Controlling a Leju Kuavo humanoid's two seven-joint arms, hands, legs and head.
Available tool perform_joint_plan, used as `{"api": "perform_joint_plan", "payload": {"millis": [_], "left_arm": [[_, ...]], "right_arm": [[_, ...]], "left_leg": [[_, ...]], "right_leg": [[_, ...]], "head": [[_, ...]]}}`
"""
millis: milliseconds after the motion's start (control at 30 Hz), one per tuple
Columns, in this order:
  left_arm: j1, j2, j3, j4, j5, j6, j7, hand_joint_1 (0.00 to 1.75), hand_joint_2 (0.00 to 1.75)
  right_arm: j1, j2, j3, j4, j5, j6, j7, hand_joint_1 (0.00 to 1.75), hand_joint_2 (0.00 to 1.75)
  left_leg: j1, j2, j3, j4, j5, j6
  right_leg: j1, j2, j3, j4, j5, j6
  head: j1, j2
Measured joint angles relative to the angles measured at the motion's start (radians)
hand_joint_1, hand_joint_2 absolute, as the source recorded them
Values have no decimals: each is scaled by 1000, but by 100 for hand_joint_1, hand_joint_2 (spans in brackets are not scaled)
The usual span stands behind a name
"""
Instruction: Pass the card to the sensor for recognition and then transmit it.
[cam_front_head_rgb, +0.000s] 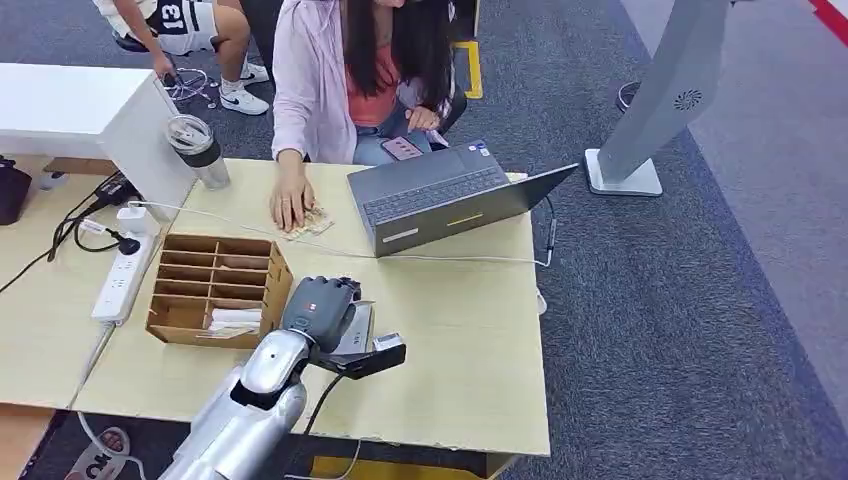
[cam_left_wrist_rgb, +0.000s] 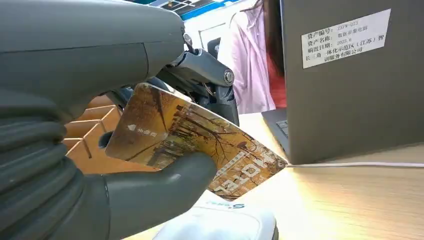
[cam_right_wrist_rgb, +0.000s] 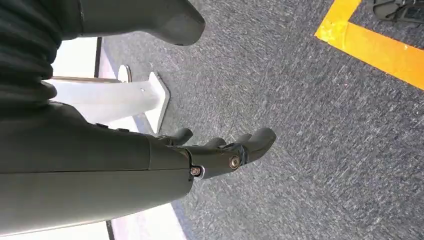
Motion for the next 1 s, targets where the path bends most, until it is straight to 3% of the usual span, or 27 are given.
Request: {"api": "perform_joint_plan", "payload": {"millis": [267,733,1000], "left_arm": [[0,-4,0,10,50,-85,75,175,175],[-40,1,0,16,88,-74,86,175,175],[-60,13,1,0,92,3,86,175,175]], "right_arm": [[0,0,-7,0,8,0,0,0,175],[1,0,-24,0,18,0,2,0,175],[2,0,-25,0,27,1,2,0,175]], "left_leg": [[0,0,0,0,0,0],[0,0,0,0,0,0],[0,0,0,0,0,0]], "right_leg": [[0,0,0,0,0,0],[0,0,0,0,0,0],[0,0,0,0,0,0]], "head": [[0,0],[0,0],[0,0]]}}
